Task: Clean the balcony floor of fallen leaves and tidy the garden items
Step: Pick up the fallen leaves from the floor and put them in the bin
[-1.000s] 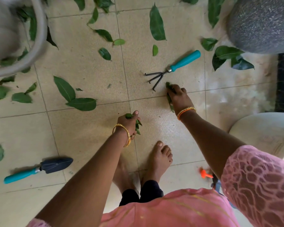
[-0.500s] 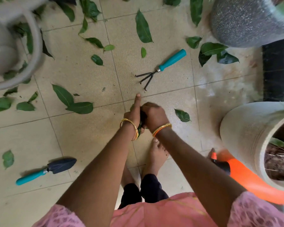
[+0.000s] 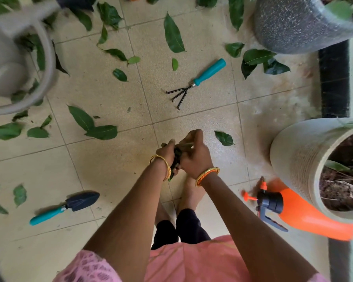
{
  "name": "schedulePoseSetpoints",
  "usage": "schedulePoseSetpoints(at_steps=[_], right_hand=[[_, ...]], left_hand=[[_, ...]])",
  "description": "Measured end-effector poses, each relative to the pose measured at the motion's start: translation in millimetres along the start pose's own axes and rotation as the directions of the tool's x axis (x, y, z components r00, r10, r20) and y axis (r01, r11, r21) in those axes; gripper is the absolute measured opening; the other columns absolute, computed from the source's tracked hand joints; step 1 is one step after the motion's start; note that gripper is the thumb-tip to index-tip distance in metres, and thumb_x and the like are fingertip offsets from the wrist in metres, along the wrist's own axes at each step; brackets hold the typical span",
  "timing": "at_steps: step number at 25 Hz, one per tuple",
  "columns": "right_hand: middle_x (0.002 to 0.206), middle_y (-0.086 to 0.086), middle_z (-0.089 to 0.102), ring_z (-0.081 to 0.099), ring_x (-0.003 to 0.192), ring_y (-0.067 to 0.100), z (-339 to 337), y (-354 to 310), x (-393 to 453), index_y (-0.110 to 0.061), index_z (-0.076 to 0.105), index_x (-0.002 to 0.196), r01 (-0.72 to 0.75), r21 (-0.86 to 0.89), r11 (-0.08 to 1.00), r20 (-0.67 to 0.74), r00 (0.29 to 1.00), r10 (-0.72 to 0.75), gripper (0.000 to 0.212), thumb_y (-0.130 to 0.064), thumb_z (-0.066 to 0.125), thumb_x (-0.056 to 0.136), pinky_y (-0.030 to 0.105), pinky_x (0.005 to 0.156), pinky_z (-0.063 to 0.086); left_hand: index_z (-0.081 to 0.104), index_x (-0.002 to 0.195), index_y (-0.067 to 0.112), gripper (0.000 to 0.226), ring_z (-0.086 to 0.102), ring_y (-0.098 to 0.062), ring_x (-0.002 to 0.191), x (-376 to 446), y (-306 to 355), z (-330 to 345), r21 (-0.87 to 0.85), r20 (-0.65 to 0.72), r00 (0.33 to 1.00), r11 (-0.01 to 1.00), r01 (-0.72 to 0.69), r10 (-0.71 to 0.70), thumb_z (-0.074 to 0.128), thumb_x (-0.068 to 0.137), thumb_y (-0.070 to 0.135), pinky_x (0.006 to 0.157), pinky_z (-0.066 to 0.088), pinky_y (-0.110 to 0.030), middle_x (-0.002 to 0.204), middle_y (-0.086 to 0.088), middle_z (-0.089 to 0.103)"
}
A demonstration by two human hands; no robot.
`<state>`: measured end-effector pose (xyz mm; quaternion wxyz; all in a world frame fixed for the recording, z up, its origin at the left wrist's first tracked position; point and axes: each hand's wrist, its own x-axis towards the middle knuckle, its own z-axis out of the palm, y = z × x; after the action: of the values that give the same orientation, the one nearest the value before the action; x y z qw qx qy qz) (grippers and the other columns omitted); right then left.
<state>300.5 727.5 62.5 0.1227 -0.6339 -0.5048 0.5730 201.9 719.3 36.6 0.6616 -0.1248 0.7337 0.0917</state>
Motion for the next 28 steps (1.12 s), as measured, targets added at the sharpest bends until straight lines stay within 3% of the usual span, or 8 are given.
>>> schedulePoseSetpoints(at_steps=[4, 9, 13, 17, 20, 23, 25, 28], right_hand=[[0.109, 0.012, 0.049, 0.060, 0.088, 0.020, -24, 41, 34, -0.019, 0.052, 0.095, -0.104, -0.031, 0.994, -0.131, 0.986, 0.099, 0.034, -0.002, 0.071, 0.072, 0.035, 0.071, 0.056], [0.129, 0.016, 0.040, 0.045, 0.117, 0.033, -71, 108, 57, -0.009, 0.053, 0.124, -0.366, -0.538, 0.759, -0.253, 0.929, 0.268, 0.043, -0.009, 0.065, 0.082, 0.037, 0.095, 0.043], [0.126, 0.019, 0.043, 0.045, 0.115, 0.039, -74, 130, 67, -0.007, 0.044, 0.129, -0.362, -0.605, 0.709, -0.255, 0.932, 0.258, 0.047, -0.018, 0.062, 0.087, 0.045, 0.092, 0.045], [0.114, 0.022, 0.053, 0.054, 0.101, 0.036, -71, 128, 72, -0.001, 0.052, 0.119, -0.370, -0.574, 0.730, -0.274, 0.928, 0.254, 0.034, -0.014, 0.059, 0.088, 0.035, 0.081, 0.045], [0.103, 0.020, 0.064, 0.064, 0.084, 0.032, -66, 112, 59, -0.007, 0.061, 0.099, -0.496, -0.280, 0.822, -0.214, 0.867, 0.450, 0.015, -0.009, 0.064, 0.084, 0.035, 0.073, 0.055], [0.097, 0.017, 0.065, 0.066, 0.081, 0.027, -49, 72, 32, -0.012, 0.054, 0.082, -0.630, 0.298, 0.717, 0.147, 0.772, 0.618, 0.013, 0.001, 0.056, 0.086, 0.039, 0.064, 0.059], [0.093, 0.018, 0.061, 0.063, 0.084, 0.030, -39, 44, 12, -0.008, 0.052, 0.082, -0.632, 0.444, 0.635, 0.256, 0.769, 0.586, 0.013, 0.005, 0.050, 0.082, 0.049, 0.071, 0.057], [0.095, 0.027, 0.062, 0.063, 0.093, 0.042, -29, 8, -19, -0.009, 0.055, 0.076, -0.580, 0.516, 0.631, 0.175, 0.792, 0.585, 0.013, 0.002, 0.049, 0.072, 0.065, 0.081, 0.050]], left_hand=[[0.057, 0.094, 0.007, 0.039, 0.050, -0.022, 0.057, 11, -4, 11, 0.033, -0.028, 0.999, 0.999, -0.039, 0.040, 0.061, 0.087, 0.045, 0.034, 0.035, -0.016, 0.074, -0.009, 0.054], [0.058, 0.082, 0.008, 0.025, 0.052, -0.020, 0.055, 18, 6, 12, 0.062, 0.012, 0.996, 0.994, -0.088, 0.087, 0.063, 0.085, 0.033, 0.034, 0.039, -0.016, 0.068, -0.007, 0.055], [0.057, 0.078, 0.008, 0.021, 0.051, -0.020, 0.049, 27, 6, 10, 0.036, 0.055, 0.998, 0.999, -0.032, 0.030, 0.063, 0.081, 0.027, 0.038, 0.038, -0.017, 0.066, -0.010, 0.057], [0.052, 0.072, 0.010, 0.018, 0.044, -0.015, 0.043, 27, 0, 6, -0.080, 0.169, 0.986, 0.996, 0.031, -0.017, 0.060, 0.081, 0.023, 0.036, 0.032, -0.013, 0.065, -0.008, 0.053], [0.049, 0.067, 0.012, 0.020, 0.041, -0.011, 0.038, 18, 2, 3, -0.132, 0.234, 0.972, 0.991, 0.035, -0.003, 0.058, 0.083, 0.020, 0.034, 0.029, -0.012, 0.059, -0.005, 0.050], [0.049, 0.064, 0.012, 0.023, 0.041, -0.011, 0.036, 1, 3, 5, -0.115, 0.240, 0.971, 0.993, 0.015, 0.013, 0.058, 0.084, 0.021, 0.033, 0.029, -0.012, 0.056, -0.004, 0.050], [0.051, 0.065, 0.011, 0.021, 0.043, -0.012, 0.038, -15, 2, 8, -0.099, 0.216, 0.976, 0.995, -0.016, 0.037, 0.060, 0.080, 0.023, 0.034, 0.030, -0.013, 0.060, -0.006, 0.051], [0.058, 0.072, 0.010, 0.026, 0.051, -0.020, 0.054, -43, -1, 9, -0.025, 0.110, 0.993, 0.998, -0.049, 0.052, 0.066, 0.063, 0.033, 0.044, 0.036, -0.019, 0.073, -0.008, 0.057]])
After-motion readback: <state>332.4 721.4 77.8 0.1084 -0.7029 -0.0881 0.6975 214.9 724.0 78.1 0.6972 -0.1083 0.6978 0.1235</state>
